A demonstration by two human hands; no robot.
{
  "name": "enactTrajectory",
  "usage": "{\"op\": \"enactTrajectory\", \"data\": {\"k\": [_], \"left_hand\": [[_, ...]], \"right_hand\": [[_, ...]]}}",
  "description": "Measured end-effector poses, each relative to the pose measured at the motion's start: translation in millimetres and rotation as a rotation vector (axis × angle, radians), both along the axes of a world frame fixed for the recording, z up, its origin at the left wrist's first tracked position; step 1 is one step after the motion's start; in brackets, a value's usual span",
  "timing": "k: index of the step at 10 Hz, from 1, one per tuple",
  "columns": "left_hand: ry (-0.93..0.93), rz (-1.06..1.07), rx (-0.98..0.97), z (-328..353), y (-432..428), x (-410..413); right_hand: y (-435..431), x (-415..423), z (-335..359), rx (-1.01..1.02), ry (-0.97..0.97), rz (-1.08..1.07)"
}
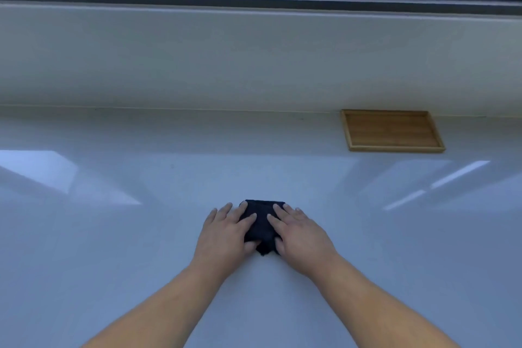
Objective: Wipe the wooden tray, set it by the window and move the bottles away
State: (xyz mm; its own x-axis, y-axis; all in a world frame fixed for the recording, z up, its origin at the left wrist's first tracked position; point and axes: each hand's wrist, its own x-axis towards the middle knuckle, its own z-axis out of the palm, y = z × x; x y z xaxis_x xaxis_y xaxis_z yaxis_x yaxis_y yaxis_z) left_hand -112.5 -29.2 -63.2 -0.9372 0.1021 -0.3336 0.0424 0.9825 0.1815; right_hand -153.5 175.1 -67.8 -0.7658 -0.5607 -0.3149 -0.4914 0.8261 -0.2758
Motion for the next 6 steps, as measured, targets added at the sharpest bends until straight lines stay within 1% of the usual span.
{"op": "enactTrajectory", "data": {"k": [1, 3, 4, 6], "left_hand": [[0.000, 0.013, -0.022, 4.6, 2.3, -21.8], [-0.018, -0.009, -0.013, 12.9, 2.4, -34.8], [-0.021, -0.016, 0.019, 17.7, 2.2, -33.2], [0.013, 0.028, 0.085, 36.0, 1.7, -33.2]], "right_hand": [[-4.8, -21.3, 3.5, 0.019, 0.017, 0.003], [-6.4, -28.2, 9.1, 0.026, -0.034, -0.021], [-4.1, -25.6, 13.0, 0.022, -0.056, -0.023], [1.4, -22.5, 40.6, -0.033, -0.048, -0.115]]}}
